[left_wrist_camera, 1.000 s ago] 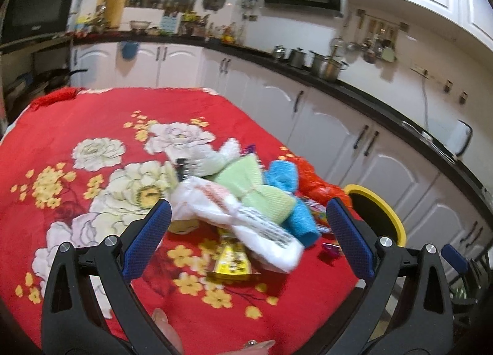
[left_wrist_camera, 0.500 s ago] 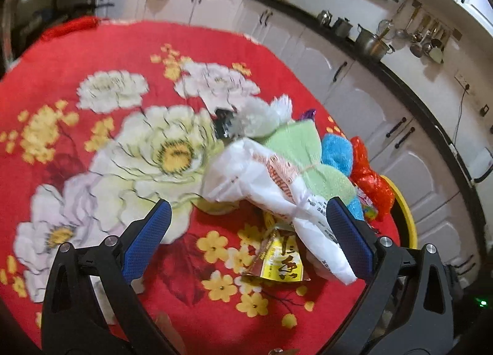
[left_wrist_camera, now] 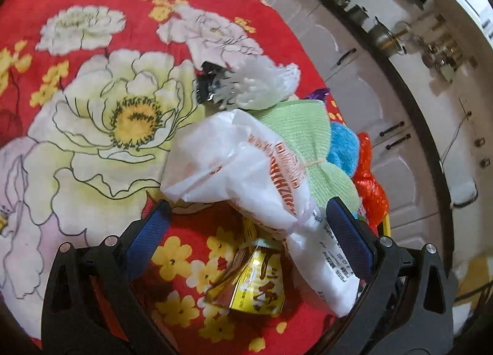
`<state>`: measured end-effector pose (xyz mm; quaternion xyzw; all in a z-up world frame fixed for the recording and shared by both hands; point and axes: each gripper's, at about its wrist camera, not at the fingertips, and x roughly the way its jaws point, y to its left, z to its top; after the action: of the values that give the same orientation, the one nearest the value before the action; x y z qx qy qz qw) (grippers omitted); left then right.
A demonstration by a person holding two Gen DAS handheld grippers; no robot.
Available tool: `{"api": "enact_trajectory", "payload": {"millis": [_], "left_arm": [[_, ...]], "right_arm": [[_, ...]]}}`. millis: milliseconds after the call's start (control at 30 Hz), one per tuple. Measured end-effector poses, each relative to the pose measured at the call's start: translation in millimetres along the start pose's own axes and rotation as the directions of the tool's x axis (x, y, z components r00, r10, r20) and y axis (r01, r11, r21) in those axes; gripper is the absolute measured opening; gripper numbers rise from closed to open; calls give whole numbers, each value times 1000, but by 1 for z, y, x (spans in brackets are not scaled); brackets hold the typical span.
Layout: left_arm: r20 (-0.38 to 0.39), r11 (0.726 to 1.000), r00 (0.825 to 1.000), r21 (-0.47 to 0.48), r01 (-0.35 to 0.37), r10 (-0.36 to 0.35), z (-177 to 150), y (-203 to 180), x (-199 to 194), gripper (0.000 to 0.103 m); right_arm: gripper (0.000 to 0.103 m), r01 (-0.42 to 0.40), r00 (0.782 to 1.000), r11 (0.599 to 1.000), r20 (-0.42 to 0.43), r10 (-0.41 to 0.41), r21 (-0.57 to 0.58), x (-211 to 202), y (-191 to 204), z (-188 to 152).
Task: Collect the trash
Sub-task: 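Grasp the white plastic bag with the left tool while the right tool grasps purple wrappers, then lift the white bag and purple wrappers and carry both over the yellow bin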
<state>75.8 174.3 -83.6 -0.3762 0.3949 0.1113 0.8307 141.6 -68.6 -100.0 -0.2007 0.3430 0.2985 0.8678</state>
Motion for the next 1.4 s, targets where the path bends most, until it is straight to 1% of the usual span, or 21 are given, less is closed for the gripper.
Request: {"api": "enact_trajectory", "payload": {"millis": [67,133,167,200,233,267,300,367,433,700,833,933,1167,1400], "left_arm": [[-7,999,1000,-32,22,-22,0,4,1,92],[-11,998,998,-44,54,-55,-2,5,1,81],[-13,997,998,-46,69,-69,-3,5,0,79],[-13,996,997,-46,76,-77,-3,4,0,73],[-11,994,995,-45,102,-103,-4,3,-1,65],[-12,992,993,-39,121,-121,-4,2,-2,60],[-13,990,991,-32,135,-135,-5,0,-2,52],[-14,989,989,-5,150,-150,-6,-5,-4,46],[-14,987,987,8,163,-163,-5,-7,-5,43],[18,985,985,42,170,-171,-2,-9,-18,40],[49,983,985,85,161,-165,-2,-12,-32,39],[68,980,982,105,171,-178,-1,-16,-42,38],[120,969,977,200,147,-173,-6,-37,-61,37],[167,947,968,292,135,-189,-13,-66,-74,37]], "right_arm": [[34,-6,1000,1000,8,6,-7,-1,0,-2],[29,-24,1000,1000,15,23,6,-4,-2,-3],[28,-38,999,999,18,38,20,-6,-4,-4],[27,-51,999,998,19,51,30,-7,-6,-4],[26,-59,998,998,18,58,35,-8,-7,-3],[26,-69,998,997,20,68,45,-10,-9,-4],[25,-73,997,996,21,72,54,-11,-10,-4],[25,-85,996,994,20,84,72,-13,-13,-4],[24,-86,996,993,27,84,76,-16,-15,-4],[23,-113,993,986,42,108,121,-26,-21,-5],[20,-125,991,983,56,118,137,-33,-24,-3],[18,-154,987,974,68,145,164,-38,-30,-1],[18,-192,979,960,111,172,206,-55,-42,0],[18,-207,973,949,154,174,236,-71,-57,7]]}}
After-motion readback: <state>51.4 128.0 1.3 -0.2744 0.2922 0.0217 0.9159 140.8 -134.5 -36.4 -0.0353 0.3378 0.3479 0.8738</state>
